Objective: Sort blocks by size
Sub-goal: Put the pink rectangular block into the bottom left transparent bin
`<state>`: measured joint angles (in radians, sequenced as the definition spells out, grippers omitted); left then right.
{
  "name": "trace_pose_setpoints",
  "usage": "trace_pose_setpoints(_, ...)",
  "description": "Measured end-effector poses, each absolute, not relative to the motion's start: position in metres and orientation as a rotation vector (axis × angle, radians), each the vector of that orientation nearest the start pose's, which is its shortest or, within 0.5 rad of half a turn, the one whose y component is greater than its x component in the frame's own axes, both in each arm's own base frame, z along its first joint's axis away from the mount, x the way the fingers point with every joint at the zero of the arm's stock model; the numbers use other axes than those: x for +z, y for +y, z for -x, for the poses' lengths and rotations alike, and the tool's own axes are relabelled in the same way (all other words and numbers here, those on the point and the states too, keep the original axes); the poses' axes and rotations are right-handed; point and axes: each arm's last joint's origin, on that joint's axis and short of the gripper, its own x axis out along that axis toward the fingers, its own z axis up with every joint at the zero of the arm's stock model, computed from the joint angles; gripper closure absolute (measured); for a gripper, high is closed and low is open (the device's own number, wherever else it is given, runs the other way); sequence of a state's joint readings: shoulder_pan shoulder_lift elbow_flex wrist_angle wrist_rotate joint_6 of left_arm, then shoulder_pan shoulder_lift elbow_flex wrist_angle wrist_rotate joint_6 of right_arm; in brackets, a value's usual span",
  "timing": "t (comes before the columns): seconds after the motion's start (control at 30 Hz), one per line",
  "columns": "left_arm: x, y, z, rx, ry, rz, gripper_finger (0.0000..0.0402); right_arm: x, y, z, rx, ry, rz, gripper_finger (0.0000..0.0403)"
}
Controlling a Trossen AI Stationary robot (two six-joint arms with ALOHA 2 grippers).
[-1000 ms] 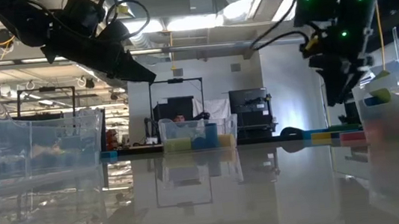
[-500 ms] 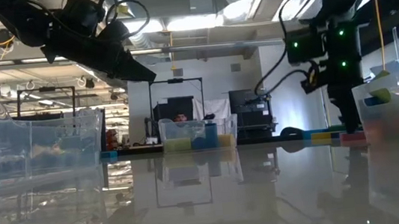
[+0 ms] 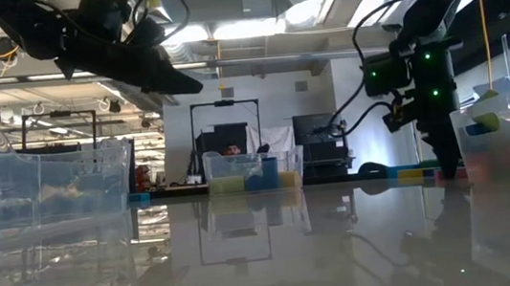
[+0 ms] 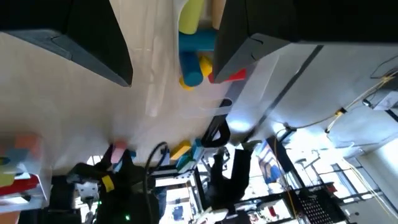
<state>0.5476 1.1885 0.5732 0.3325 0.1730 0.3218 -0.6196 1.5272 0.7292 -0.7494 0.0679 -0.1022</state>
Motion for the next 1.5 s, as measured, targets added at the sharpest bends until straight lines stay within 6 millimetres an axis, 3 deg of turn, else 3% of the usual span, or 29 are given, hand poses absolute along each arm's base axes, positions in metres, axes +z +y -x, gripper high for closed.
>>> trace_pose_setpoints(0.23, 0.225, 0.124, -0.214, 0.313, 0.371, -0.218, 0.0183, 0.137, -0.137, -0.178, -0.44, 1.512, -0.423, 0.0299)
trace_pose_setpoints(0.5, 0.223, 0.124, -0.213, 0.31, 0.384, -0.213, 0.0183, 0.146, -0.142, -0.184, -0.464, 1.494, -0.437, 0.0299)
trace_pose_setpoints(0.7, 0.223, 0.124, -0.213, 0.31, 0.385, -0.215, 0.0183, 0.179, -0.158, -0.206, -0.514, 1.331, -0.399, 0.0288)
trace_pose_setpoints(0.97, 0.221, 0.124, -0.213, 0.305, 0.405, -0.207, 0.0183, 0.22, -0.181, -0.243, -0.469, 0.896, -0.394, 0.0289)
trace_pose_setpoints(1.2, 0.223, 0.124, -0.213, 0.309, 0.39, -0.207, 0.0183, 0.232, -0.19, -0.27, -0.405, 0.594, -0.388, 0.029)
trace_pose_setpoints(1.33, 0.222, 0.124, -0.213, 0.308, 0.398, -0.204, 0.0183, 0.231, -0.187, -0.281, -0.37, 0.544, -0.356, 0.0289)
trace_pose_setpoints(1.5, 0.224, 0.124, -0.214, 0.313, 0.375, -0.207, 0.0183, 0.236, -0.168, -0.298, -0.297, 0.488, -0.307, 0.0289)
